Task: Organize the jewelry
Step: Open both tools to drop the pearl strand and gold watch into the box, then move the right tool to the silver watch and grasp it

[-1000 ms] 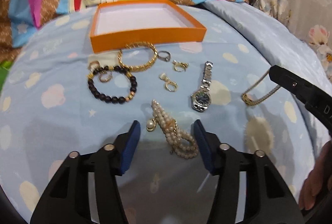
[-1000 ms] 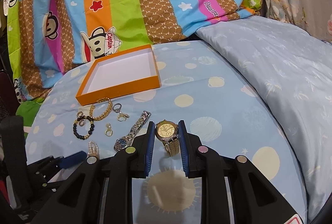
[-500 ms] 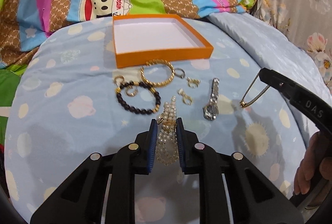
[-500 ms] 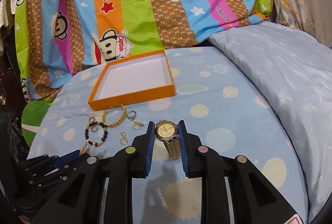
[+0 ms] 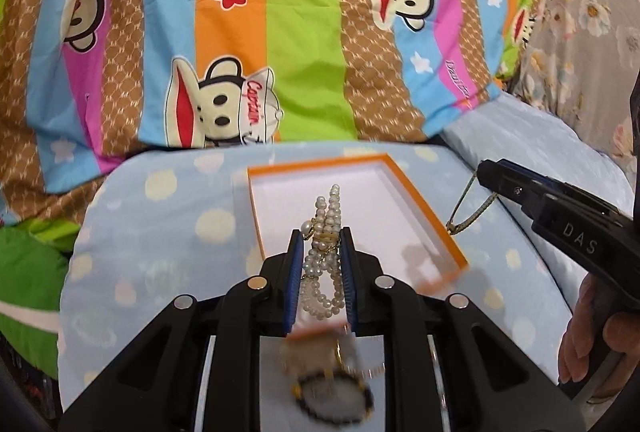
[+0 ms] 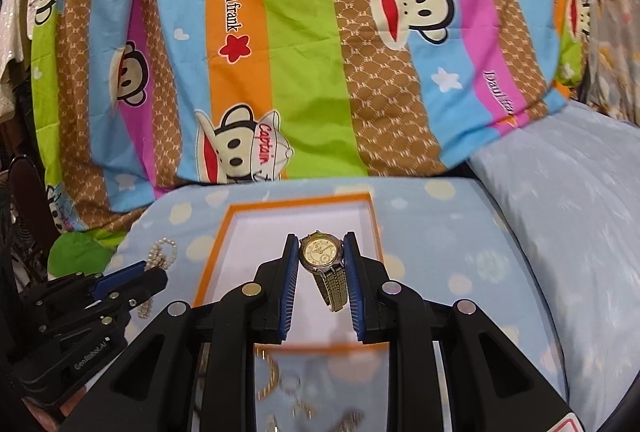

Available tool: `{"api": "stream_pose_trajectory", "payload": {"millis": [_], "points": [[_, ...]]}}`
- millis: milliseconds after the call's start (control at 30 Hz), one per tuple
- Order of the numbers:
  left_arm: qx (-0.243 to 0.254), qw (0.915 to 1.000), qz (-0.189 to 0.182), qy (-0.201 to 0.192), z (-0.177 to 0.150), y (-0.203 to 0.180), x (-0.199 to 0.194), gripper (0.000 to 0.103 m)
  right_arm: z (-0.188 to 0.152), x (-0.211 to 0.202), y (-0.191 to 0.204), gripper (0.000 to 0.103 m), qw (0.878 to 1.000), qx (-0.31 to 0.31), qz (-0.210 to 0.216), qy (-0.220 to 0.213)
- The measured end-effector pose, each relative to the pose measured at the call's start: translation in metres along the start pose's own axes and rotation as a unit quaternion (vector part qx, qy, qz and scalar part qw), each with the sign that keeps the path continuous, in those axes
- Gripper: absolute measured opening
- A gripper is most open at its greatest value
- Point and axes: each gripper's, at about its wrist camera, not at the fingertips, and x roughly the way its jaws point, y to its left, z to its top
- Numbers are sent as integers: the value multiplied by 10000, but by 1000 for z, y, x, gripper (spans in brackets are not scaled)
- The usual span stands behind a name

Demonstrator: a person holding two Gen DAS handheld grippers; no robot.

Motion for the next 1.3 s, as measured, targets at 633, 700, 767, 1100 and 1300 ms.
{"api": "stream_pose_trajectory", "payload": {"millis": [633, 700, 767, 1100, 1300], "points": [[-85, 9961, 254, 844, 26, 22, 149, 21, 1, 151, -25, 22, 9917, 268, -8, 1260], [-81, 9957, 260, 883, 20, 23, 151, 23, -8, 148, -24, 24, 9913, 206, -76, 1295], [-71, 9955, 269, 911, 15, 25, 152, 23, -15, 146, -25, 24, 9914, 176, -101, 1292], [-211, 9990, 288, 267, 16, 35, 96, 50, -24, 87, -30, 28, 9962, 305, -110, 809], [-335, 9988, 317, 155, -10, 46, 37, 50, -58, 20, -39, 34, 9974, 387, -245, 560]]}}
